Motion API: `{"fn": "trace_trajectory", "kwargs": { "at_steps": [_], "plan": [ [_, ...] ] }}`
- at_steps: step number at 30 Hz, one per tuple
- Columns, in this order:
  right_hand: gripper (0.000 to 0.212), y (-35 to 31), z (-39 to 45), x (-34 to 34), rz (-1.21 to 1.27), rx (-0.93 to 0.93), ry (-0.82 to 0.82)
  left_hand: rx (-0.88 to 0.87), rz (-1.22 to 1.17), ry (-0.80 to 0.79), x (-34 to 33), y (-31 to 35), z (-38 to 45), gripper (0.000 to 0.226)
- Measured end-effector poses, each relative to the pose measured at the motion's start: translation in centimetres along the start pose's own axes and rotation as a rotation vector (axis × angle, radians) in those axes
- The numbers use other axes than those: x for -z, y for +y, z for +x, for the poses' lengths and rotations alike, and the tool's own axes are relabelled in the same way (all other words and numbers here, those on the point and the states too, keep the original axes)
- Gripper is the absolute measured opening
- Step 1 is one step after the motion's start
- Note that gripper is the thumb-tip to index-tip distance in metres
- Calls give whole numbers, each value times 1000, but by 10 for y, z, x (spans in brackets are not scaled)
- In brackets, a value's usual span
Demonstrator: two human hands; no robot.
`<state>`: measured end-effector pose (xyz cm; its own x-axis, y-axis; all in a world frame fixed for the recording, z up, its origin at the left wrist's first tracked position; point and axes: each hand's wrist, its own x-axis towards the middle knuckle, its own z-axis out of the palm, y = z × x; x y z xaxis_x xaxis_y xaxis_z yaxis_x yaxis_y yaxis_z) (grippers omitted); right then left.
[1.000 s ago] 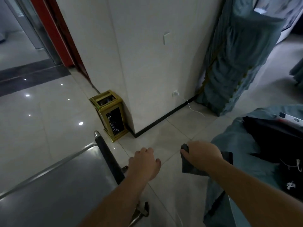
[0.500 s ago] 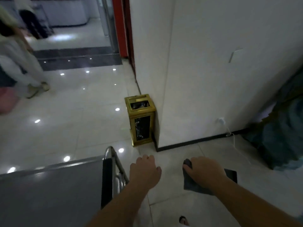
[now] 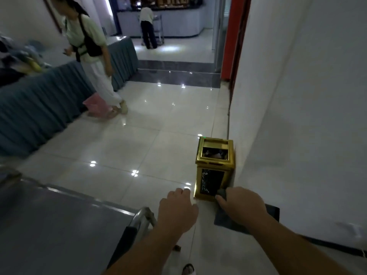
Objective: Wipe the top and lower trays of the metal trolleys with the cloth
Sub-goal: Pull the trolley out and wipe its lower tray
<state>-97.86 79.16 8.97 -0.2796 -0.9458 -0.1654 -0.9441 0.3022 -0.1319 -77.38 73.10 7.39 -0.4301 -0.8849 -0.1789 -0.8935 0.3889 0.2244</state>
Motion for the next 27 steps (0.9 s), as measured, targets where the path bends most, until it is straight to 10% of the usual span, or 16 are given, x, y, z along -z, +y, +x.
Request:
{"fn": "trace_trajectory", "kwargs": {
  "at_steps": [15,27],
  "plan": [
    [45,-1,251,50,-96,232,-130,180,12,-30,21,-35,225,56],
    [46,-90,471,63,-307,691,-195,660,-112,118,78,-83,308,53]
  ]
}}
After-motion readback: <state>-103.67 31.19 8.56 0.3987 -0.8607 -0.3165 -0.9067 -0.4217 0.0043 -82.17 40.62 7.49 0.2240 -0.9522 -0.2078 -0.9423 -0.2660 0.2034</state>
